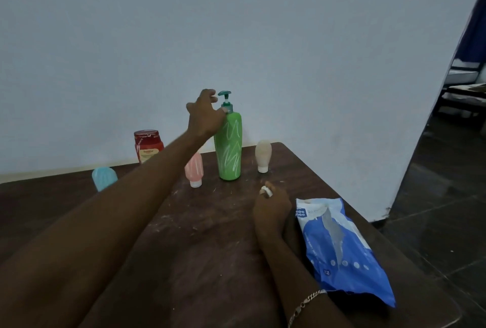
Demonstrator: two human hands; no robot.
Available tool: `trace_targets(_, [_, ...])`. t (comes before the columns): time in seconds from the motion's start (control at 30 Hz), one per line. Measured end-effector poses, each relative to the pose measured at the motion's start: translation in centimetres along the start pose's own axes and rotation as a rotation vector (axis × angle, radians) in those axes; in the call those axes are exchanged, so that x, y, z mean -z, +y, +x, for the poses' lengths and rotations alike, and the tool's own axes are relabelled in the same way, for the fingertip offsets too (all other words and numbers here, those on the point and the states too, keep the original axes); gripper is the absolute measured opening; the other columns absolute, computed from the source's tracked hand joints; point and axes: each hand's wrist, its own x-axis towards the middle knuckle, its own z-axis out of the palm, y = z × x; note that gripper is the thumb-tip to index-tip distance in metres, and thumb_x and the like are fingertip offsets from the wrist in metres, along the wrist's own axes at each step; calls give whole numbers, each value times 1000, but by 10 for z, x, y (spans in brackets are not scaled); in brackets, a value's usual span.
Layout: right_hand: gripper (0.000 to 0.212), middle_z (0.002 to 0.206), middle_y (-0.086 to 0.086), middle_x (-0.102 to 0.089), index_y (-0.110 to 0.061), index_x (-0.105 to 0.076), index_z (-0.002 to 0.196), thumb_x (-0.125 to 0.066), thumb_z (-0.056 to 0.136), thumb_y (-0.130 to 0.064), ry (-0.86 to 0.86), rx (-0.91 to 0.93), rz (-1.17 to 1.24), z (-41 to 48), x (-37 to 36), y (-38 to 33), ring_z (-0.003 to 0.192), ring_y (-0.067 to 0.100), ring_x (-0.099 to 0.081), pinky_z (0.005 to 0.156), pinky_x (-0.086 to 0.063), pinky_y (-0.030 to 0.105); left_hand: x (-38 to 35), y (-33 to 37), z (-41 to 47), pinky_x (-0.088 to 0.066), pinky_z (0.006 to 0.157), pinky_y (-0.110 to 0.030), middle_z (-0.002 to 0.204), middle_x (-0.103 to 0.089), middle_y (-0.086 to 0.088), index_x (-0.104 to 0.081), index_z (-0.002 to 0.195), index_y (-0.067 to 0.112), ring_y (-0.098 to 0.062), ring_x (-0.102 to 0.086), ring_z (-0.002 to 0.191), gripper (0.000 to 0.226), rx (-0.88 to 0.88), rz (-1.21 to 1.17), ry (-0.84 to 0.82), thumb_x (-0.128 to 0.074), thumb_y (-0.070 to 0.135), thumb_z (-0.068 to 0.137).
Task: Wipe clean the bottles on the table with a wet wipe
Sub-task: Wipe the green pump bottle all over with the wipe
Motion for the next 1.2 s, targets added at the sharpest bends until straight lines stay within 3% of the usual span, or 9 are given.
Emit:
trace_targets(0.1, [27,114,10,-67,-5,-68,118,-59,92,-5,-17,41,-17,1,-2,2,105,21,-63,85,-41,21,4,0,12,-51,99,-34,123,-63,-5,-52,138,12,-22,-61,117,51,51,-238,-266,-63,5,89])
trace_targets(0.2, [28,113,10,-68,-5,-68,117,-59,92,-4,-24,53,-20,2,-2,3,105,21,-63,87,-44,23,4,5,9,-50,95,-28,122,-65,-9,-55,134,5,-16,-61,110,41,-6,-241,-338,-53,-6,95])
trace_targets(0.43, [36,120,5,-68,-7,-65,124,-63,89,-3,-40,22,86,-1,2,-2,108,14,-62,86,-38,14,14,3,-19,-54,90,-27,107,-72,-5,-70,113,5,-17,-69,97,30,-149,-213,-186,-68,-4,85])
trace_targets(0.6, [25,101,-1,-71,-13,-72,107,-71,82,-8,-40,70,125,-3,5,-5,93,11,-64,81,-43,17,40,-3,-54,-56,92,-27,108,-74,-8,-71,110,5,-18,-70,101,30,-150,-306,-71,-73,-4,82])
trace_targets(0.7, [18,90,-6,-69,-15,-76,99,-74,81,-14,-63,106,116,-7,10,-7,86,12,-65,82,-52,30,60,-11,-78,-56,91,-26,110,-74,-6,-72,113,9,-16,-70,103,33,-97,-363,-13,-76,-1,81])
trace_targets(0.83, [18,89,-7,-71,-17,-77,100,-74,82,-16,-141,131,134,-12,18,-9,83,6,-63,70,-45,13,88,-25,-115,-57,93,-36,111,-75,-5,-73,113,12,-18,-71,107,35,16,-499,24,-80,2,79])
trace_targets(0.97, [20,87,-5,-75,-16,-77,99,-78,79,-13,-223,88,233,-17,14,-9,83,10,-70,79,-57,29,121,-42,-153,-59,89,-34,110,-75,-8,-72,116,10,-20,-72,104,38,105,-515,30,-81,4,79])
trace_targets(1.1, [21,88,5,-75,-8,-75,101,-76,80,-3,-306,97,330,-28,6,-11,81,16,-70,73,-58,25,143,-56,-187,-60,81,-24,103,-76,-5,-71,113,2,-12,-74,93,33,149,-473,39,-78,4,81])
trace_targets(1.2, [21,88,4,-75,-10,-75,101,-75,81,-3,-325,154,288,-34,3,-11,82,15,-70,75,-56,24,150,-75,-203,-60,85,-27,103,-77,-5,-72,112,3,-12,-74,95,34,178,-424,53,-79,6,79])
